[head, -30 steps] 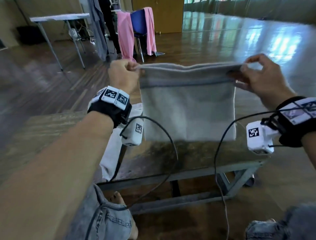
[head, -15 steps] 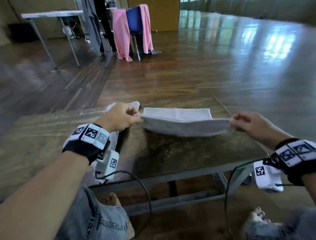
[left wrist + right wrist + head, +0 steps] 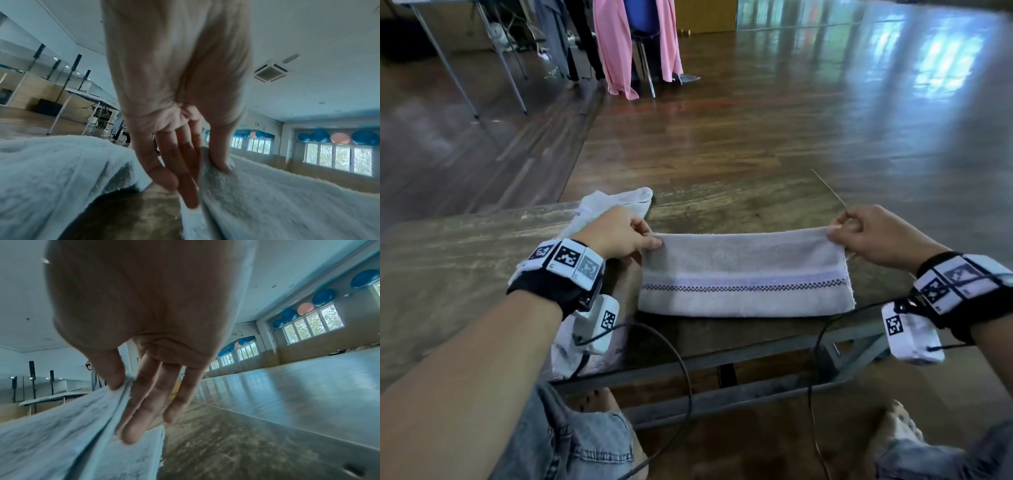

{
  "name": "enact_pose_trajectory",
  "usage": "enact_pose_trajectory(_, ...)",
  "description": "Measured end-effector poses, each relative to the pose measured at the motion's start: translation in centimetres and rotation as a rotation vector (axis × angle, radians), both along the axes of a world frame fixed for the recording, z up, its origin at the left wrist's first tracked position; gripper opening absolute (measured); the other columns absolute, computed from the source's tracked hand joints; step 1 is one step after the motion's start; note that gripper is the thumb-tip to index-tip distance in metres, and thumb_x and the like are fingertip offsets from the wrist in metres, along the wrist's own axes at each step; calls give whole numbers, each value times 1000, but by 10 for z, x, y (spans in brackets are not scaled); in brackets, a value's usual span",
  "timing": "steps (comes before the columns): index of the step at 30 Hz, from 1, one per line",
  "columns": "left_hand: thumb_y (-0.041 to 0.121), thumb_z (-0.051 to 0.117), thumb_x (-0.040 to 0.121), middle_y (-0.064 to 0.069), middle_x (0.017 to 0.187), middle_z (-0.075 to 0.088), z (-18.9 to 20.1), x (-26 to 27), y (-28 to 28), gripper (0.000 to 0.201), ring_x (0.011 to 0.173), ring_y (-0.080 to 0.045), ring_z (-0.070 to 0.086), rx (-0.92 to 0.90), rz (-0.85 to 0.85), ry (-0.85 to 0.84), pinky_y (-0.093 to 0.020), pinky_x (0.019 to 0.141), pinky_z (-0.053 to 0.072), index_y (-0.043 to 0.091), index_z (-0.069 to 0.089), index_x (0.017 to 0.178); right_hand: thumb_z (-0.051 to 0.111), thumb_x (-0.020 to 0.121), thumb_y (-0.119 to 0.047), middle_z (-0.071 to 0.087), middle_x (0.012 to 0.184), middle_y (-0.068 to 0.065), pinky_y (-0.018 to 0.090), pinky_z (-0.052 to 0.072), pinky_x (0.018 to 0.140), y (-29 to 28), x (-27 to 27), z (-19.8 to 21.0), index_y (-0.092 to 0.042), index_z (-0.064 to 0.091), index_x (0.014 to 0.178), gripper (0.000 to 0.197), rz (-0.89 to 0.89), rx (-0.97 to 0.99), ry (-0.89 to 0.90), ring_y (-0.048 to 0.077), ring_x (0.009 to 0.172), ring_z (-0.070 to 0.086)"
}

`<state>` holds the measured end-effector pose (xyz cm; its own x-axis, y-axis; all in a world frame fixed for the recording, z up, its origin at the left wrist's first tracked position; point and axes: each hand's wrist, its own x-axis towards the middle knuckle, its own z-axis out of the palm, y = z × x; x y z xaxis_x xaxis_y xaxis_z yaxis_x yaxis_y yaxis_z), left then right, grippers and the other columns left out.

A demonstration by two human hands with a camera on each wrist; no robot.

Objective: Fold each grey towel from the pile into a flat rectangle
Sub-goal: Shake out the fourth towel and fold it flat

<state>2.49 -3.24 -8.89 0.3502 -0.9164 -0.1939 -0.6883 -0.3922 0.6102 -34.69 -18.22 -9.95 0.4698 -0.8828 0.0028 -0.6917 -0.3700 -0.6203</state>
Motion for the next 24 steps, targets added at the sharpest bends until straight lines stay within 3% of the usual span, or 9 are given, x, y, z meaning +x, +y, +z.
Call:
enact_pose_trajectory(3,25,78,82,0,63,67,-13,0,-14,19,58,-15,65,-105,37,-99,-26,57,47,15,66,72,69,90,-31,68,77,-3,31,45,74,-16,12,-8,-20,65,83,14,-53,-126,44,19,78,63)
enact_pose_trajectory(5,26,78,82,5,63,63,-20,-2,-19,20,60,-9,59,-124,28,-193,-23,54,39,19,66,68,69,90,-29,68,82,-2,30,43,78,-23,20,-17,-19,65,83,13,-46,-132,84,19,84,61)
enact_pose_trajectory(8,26,78,82,6,64,61,-28,-5,-23,14,59,-5,52,-84,-10,-230,-22,53,37,13,73,78,69,88,-27,66,84,-2,31,41,79,-28,25,-30,-21,64,81,11,-34,-88,195,22,91,58)
enact_pose_trajectory(11,27,77,83,0,73,67,-31,-4,-26,17,69,-13,59,-36,-30,-256,-28,67,47,10,76,86,72,86,-28,66,83,-2,30,42,74,-31,27,-35,-23,63,81,12,-24,-95,223,20,84,59)
enact_pose_trajectory(14,25,77,83,-5,80,73,-30,-4,-26,16,78,-18,65,-19,-42,-268,-34,74,53,9,78,85,74,85,-27,66,80,-3,26,40,62,-32,28,-36,-25,62,80,13,7,-101,229,13,76,59)
enact_pose_trajectory(18,25,80,80,-5,78,74,-24,-6,-25,15,74,-15,65,-22,-64,-277,-27,65,51,10,79,82,76,82,-27,63,75,-4,27,39,60,-29,27,-33,-24,62,79,15,16,-122,212,13,71,58)
enact_pose_trajectory(21,22,83,76,-1,80,73,-16,-7,-24,12,70,-6,60,-44,-93,-274,-17,58,41,14,79,83,71,84,-21,59,77,-7,28,37,68,-27,28,-30,-19,59,87,12,23,-134,258,16,72,54)
enact_pose_trajectory(23,17,83,74,1,83,71,-10,-9,-22,17,73,-7,59,-54,-116,-263,-18,59,41,15,77,90,65,86,-17,59,68,-2,28,38,61,-25,28,-26,-16,63,77,10,64,-119,354,18,63,53)
enact_pose_trajectory(24,16,82,74,2,84,69,-8,-10,-22,20,75,-9,58,-47,-125,-258,-20,61,42,15,76,93,64,86,-16,57,59,-1,27,37,53,-24,28,-24,-16,62,66,21,80,-114,394,18,55,52)
